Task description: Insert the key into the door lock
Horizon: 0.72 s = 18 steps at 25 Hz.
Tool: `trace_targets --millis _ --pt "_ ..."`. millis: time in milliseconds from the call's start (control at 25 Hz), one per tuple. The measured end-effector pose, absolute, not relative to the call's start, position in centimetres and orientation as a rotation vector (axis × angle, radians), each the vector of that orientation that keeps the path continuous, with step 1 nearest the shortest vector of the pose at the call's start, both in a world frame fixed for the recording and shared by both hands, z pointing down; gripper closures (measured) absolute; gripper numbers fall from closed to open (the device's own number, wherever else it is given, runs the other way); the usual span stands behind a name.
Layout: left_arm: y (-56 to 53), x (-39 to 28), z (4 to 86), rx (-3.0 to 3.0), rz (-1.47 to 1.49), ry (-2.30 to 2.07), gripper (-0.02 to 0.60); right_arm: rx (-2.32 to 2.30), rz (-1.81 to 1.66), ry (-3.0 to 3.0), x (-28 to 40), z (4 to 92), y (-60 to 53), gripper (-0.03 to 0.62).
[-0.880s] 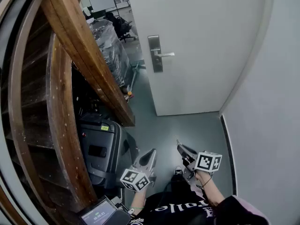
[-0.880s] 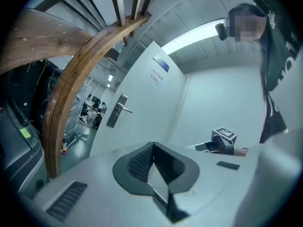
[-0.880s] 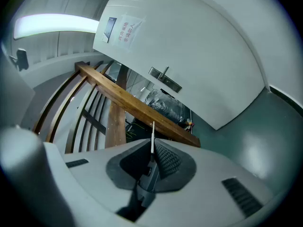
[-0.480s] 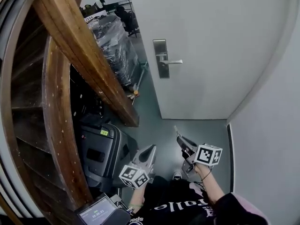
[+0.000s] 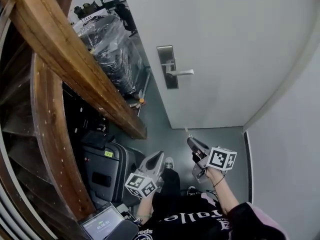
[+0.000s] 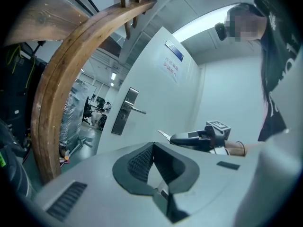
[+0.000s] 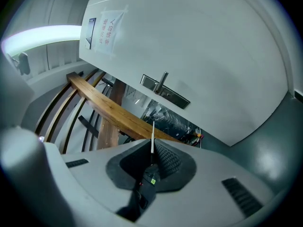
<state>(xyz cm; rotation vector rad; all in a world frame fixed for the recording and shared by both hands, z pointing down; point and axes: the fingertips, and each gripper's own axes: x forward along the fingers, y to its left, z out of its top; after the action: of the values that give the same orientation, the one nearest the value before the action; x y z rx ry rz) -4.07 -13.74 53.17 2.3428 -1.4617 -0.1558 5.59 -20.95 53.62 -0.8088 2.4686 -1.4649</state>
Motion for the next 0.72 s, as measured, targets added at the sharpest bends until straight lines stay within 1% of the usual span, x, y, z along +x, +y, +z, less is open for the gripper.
trace_targets --millis 440,720 --pt "-28.2 -11.0 51.8 2.473 -0.148 -1.294 0.577 -0.905 -1.458 2.290 -1.1 53.2 -34.8 0.557" --pt "-33.2 -14.2 51.8 2.496 -0.128 -1.225 0.577 -0.928 -1.513 2.119 -4.3 54.5 -43.6 0.557"
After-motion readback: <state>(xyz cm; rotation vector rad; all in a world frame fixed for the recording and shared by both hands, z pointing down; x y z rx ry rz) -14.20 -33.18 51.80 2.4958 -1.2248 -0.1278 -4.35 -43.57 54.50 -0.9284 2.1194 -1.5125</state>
